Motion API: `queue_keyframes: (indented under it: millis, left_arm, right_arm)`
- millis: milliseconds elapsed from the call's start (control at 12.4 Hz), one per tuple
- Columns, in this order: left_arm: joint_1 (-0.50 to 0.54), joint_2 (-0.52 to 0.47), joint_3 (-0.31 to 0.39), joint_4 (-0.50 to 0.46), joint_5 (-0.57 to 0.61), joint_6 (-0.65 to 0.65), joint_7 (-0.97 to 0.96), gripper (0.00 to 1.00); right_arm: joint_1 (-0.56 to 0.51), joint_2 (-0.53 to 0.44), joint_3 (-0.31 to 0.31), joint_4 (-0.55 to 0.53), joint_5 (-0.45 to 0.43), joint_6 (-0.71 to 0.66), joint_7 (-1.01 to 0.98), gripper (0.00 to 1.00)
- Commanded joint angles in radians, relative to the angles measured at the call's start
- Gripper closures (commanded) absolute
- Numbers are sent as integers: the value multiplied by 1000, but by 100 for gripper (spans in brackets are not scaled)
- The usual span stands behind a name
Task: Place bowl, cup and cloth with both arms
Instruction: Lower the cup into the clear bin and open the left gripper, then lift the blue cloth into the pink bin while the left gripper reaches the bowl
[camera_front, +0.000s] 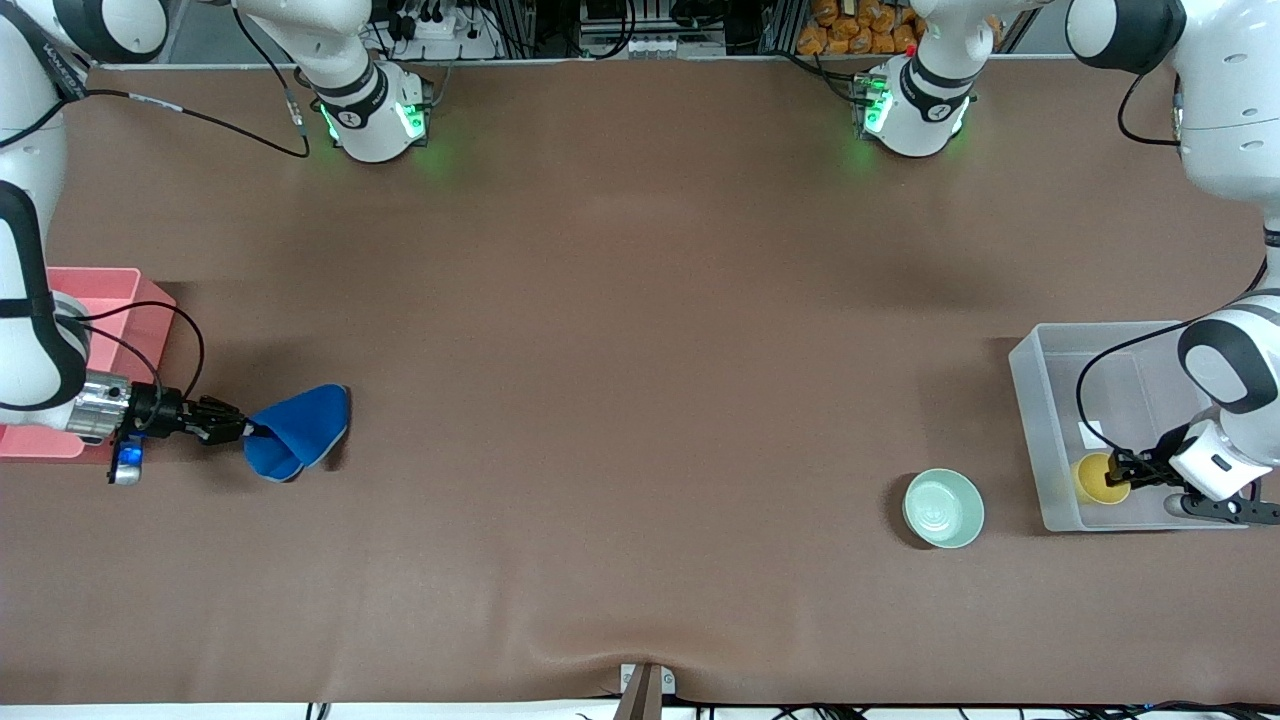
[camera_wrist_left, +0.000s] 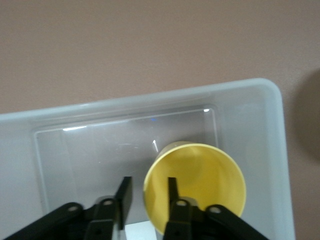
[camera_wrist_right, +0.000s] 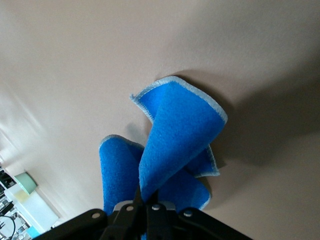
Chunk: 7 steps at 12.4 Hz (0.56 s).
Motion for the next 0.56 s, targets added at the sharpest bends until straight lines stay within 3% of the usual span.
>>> queue_keyframes:
  millis: [0, 161, 482]
  left_arm:
    - [6, -4, 10, 23, 25, -11, 39, 14]
    - [8, -40, 16, 26, 83, -78, 37, 11]
    - [-23, -123, 34, 38, 85, -222, -11, 6]
  right_arm:
    - [-24, -8, 12, 40, 19, -3, -11, 100]
    - [-7, -22, 10, 60, 4, 69, -3, 100]
    - [5, -68, 10, 64, -34, 81, 29, 100]
